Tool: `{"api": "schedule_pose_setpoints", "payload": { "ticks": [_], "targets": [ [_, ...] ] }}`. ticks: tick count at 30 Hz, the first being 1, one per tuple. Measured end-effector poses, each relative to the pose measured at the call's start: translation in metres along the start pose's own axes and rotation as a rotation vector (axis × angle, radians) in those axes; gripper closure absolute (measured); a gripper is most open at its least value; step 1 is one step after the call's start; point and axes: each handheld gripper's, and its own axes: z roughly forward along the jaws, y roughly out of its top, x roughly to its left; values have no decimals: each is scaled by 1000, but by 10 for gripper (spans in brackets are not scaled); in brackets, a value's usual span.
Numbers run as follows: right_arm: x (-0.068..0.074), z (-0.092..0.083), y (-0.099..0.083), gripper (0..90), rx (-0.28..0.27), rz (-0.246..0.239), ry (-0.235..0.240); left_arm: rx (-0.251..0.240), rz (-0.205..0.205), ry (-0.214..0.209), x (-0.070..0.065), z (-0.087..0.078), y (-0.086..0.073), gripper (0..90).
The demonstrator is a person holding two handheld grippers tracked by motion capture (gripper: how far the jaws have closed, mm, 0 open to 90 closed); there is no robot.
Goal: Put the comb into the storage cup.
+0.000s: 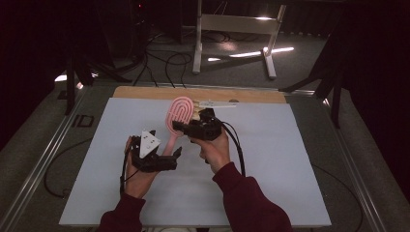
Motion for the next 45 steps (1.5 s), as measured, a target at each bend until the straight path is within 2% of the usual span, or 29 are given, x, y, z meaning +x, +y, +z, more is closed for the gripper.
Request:
{"api": "schedule_pose_setpoints", "payload": {
  "ticks": [12, 24, 31, 36, 39, 45],
  "targets": [
    [-2, -2, 8, 645, -25, -1, 2, -20, -14, 15, 13, -11, 0, 1],
    [-4, -5, 17, 644, -60, -7, 3, -30, 11, 19, 19, -21, -3, 0],
    [-11, -8, 21, 645, -85, 6, 6, -70, -2, 17, 27, -32, -7, 1],
    [-14, -8, 24, 644, -101, 6, 4, -79, 5, 12, 30, -36, -7, 1],
    [-16, -8, 25, 644, -103, 10, 2, -82, -4, 3, 31, -36, -6, 1],
    [-17, -5, 30, 644, -107, 2, -9, -101, 3, 9, 33, -43, -2, 1]
  ]
}}
